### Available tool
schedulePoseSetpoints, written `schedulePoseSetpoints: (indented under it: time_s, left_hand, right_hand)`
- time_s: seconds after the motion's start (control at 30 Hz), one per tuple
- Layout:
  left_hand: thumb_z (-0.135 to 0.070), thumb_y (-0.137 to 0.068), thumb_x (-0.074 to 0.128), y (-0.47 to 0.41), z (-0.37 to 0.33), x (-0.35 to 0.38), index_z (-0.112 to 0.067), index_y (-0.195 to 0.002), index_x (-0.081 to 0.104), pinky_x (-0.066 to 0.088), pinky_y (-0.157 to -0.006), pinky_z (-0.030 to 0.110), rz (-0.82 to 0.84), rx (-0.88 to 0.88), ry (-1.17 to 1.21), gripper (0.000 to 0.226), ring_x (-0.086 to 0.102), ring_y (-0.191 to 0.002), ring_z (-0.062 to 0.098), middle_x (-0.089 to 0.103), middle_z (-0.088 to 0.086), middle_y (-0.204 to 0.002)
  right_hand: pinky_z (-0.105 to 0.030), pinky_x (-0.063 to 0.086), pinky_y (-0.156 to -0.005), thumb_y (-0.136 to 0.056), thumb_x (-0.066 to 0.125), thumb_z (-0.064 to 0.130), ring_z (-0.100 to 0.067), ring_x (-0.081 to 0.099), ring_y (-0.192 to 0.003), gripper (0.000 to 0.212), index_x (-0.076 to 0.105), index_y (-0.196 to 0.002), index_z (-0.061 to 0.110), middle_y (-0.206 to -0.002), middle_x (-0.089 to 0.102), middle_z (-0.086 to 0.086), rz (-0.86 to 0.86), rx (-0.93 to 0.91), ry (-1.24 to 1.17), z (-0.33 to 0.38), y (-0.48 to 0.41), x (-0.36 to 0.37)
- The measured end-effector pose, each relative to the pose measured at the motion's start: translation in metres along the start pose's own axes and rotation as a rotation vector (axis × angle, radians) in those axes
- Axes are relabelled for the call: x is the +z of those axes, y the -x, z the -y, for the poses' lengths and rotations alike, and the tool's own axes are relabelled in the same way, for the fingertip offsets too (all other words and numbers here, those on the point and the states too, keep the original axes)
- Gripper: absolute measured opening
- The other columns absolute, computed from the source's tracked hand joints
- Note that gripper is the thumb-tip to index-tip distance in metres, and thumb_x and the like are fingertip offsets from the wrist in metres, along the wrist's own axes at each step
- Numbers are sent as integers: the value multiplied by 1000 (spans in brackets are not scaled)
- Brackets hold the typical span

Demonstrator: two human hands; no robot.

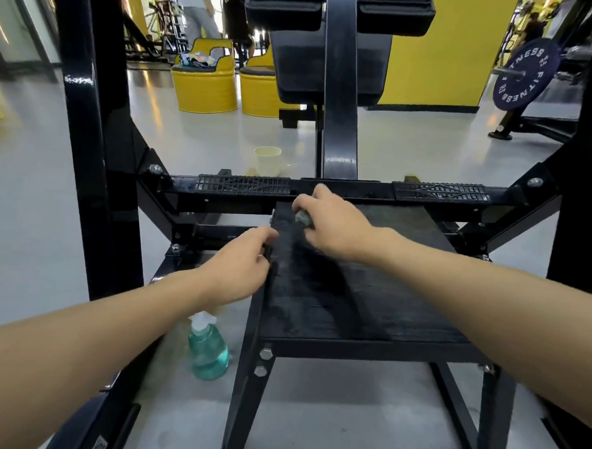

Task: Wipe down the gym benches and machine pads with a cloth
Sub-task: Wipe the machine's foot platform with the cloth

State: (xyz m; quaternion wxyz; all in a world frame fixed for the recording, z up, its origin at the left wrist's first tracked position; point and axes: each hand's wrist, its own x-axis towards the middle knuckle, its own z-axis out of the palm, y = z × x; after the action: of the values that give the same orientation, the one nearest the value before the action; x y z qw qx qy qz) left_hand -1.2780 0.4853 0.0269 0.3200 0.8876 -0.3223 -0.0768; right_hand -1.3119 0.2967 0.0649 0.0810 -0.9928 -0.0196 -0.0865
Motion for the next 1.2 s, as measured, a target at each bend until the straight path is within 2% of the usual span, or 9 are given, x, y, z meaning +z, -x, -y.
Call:
schedulePoseSetpoints:
  time_s: [0.07, 0.13, 0.2, 0.3, 0.4, 0.57, 0.87, 1.03, 1.2]
  left_hand:
    - [-3, -96, 39, -8, -5, 4, -18, -141, 46, 39, -108, 29, -33, -32, 26, 48, 50, -127, 15, 54, -2, -137]
    - [-4, -94, 41, -15, -6, 9, -19, -132, 53, 41, -107, 32, -55, -39, 23, 42, 52, -124, 17, 56, 0, -133]
    - [-5, -93, 45, -19, -4, 14, -19, -122, 59, 42, -104, 31, -71, -27, -47, 35, 54, -117, 17, 54, -1, -125]
    - [-8, -91, 49, -25, 0, 14, -13, -123, 62, 42, -102, 29, -66, -3, -110, 34, 53, -114, 17, 48, -2, -120]
    - [-9, -89, 52, -28, 0, 11, -17, -119, 63, 44, -98, 26, -52, 12, -104, 33, 54, -108, 15, 48, -4, -113]
    - [-13, -89, 57, -30, -1, 7, -17, -121, 60, 44, -96, 26, -71, -40, -117, 33, 56, -105, 17, 52, -2, -115]
    - [5, -88, 40, -36, 0, 3, -21, -108, 49, 52, -86, 33, -122, -210, 187, 34, 62, -101, 20, 64, 1, -106]
    - [10, -85, 39, -33, -1, -1, -18, -110, 45, 40, -61, 26, -134, -225, 236, 39, 55, -80, 16, 63, 2, -92]
    - [12, -82, 41, -29, -2, 2, -22, -106, 51, 44, -73, 32, -68, -220, 210, 43, 53, -92, 21, 53, 0, -104]
  right_hand:
    - [-46, 37, -103, -88, 62, 50, -35, 45, -123, 64, 37, -144, 32, -135, 39, -7, 230, 52, -3, -9, -14, 1]
    - [-51, 33, -109, -93, 52, 55, -35, 41, -130, 63, 29, -149, 38, -143, 39, -4, 273, 70, -77, -16, -23, 5]
    - [-50, 35, -105, -99, 46, 42, -37, 42, -124, 46, 39, -144, 35, -141, 41, -5, 226, 4, 10, -20, -27, 14]
    - [-39, 42, -94, -96, 53, 16, -34, 54, -106, 34, 57, -129, 18, -118, 54, -9, 66, -146, 9, -22, -40, 24]
    - [-44, 43, -91, -93, 54, 12, -35, 52, -100, 40, 51, -132, 17, -119, 54, -10, -116, -129, -10, -27, -60, 38]
    - [-44, 42, -90, -93, 47, 10, -35, 45, -98, 28, 52, -121, 7, -123, 43, -17, -62, -83, 114, -31, -72, 56]
    - [-43, 48, -79, -92, 51, 6, -33, 57, -90, 33, 58, -122, 17, -105, 47, -6, 50, -207, 17, -12, -30, 38]
    - [-46, 47, -79, -91, 49, 3, -31, 55, -89, 41, 55, -127, 21, -111, 47, -7, 87, -287, -4, 3, 12, 31]
    - [-39, 44, -85, -95, 46, 5, -27, 53, -98, 41, 55, -130, 25, -120, 46, -2, 130, -333, -46, 9, 41, 22]
